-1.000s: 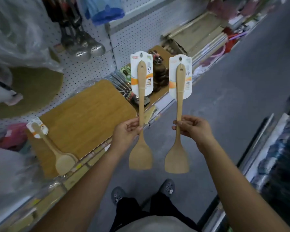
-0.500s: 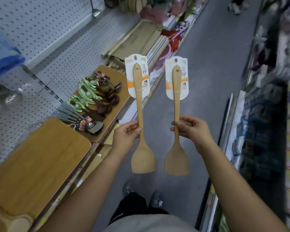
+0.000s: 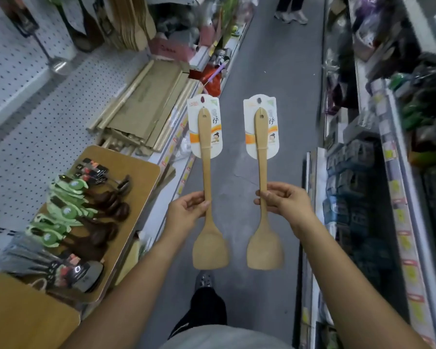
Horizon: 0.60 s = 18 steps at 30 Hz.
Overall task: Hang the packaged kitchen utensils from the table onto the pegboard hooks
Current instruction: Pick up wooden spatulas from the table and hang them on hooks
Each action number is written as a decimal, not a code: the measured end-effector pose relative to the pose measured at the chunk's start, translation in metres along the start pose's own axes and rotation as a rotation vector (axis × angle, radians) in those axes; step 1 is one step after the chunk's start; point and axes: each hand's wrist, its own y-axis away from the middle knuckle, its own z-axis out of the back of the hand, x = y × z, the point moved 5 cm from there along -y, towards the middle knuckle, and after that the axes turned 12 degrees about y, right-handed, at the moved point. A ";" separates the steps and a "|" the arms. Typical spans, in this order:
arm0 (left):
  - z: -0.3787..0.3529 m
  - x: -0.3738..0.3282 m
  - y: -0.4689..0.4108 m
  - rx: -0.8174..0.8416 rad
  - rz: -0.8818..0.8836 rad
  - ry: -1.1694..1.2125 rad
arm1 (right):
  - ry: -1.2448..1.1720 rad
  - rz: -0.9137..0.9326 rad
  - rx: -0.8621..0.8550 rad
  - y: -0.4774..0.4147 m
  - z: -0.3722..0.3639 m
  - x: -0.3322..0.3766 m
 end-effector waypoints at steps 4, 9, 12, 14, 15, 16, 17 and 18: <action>-0.029 -0.023 -0.065 0.059 0.002 -0.008 | -0.013 -0.002 -0.020 -0.053 0.014 0.027; -0.065 -0.042 -0.133 0.078 0.002 0.000 | -0.033 -0.006 -0.031 -0.119 0.032 0.054; -0.088 -0.046 -0.174 0.072 0.010 -0.004 | -0.039 0.002 -0.027 -0.163 0.049 0.071; -0.111 -0.047 -0.205 0.050 -0.001 0.001 | -0.029 0.007 -0.016 -0.198 0.067 0.082; -0.119 -0.047 -0.215 0.043 0.002 0.001 | -0.026 0.011 -0.006 -0.210 0.072 0.085; -0.126 -0.049 -0.223 0.038 0.001 0.001 | -0.023 0.010 0.001 -0.220 0.077 0.090; -0.139 -0.049 -0.236 0.022 -0.008 0.003 | -0.024 0.020 0.017 -0.238 0.086 0.096; -0.152 -0.050 -0.249 0.002 -0.019 0.001 | -0.021 0.032 0.034 -0.256 0.095 0.104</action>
